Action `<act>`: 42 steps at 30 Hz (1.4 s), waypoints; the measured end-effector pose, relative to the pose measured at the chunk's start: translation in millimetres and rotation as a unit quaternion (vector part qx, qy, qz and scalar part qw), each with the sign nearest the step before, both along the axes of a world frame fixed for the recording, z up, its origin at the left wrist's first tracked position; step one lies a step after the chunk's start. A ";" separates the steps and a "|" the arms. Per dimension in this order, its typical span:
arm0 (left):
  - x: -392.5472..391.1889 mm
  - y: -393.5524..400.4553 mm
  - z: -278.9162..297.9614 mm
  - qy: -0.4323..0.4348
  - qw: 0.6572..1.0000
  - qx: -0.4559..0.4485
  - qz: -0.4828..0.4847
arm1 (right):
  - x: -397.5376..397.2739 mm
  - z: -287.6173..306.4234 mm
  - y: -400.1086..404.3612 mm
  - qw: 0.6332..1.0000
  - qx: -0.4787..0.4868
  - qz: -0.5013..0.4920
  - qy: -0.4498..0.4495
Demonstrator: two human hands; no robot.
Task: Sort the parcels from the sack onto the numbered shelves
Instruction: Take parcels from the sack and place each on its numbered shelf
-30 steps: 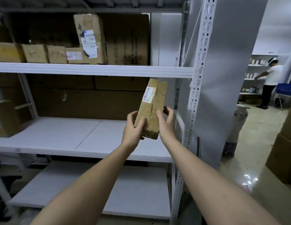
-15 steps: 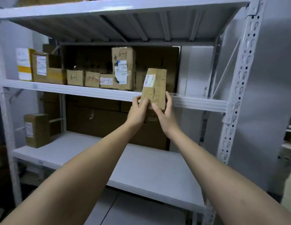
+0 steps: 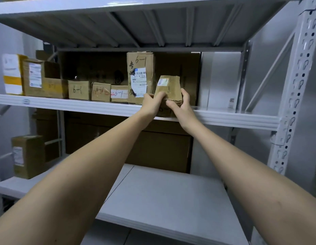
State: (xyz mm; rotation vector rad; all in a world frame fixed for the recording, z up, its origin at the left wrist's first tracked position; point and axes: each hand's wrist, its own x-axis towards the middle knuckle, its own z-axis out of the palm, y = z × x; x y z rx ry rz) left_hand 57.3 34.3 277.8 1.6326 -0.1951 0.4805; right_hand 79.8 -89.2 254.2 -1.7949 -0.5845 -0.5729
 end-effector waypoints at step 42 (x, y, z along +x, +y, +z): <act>172.1 106.8 8.4 -0.235 0.882 0.376 0.157 | 159.1 48.4 57.0 0.903 -0.259 -0.340 0.050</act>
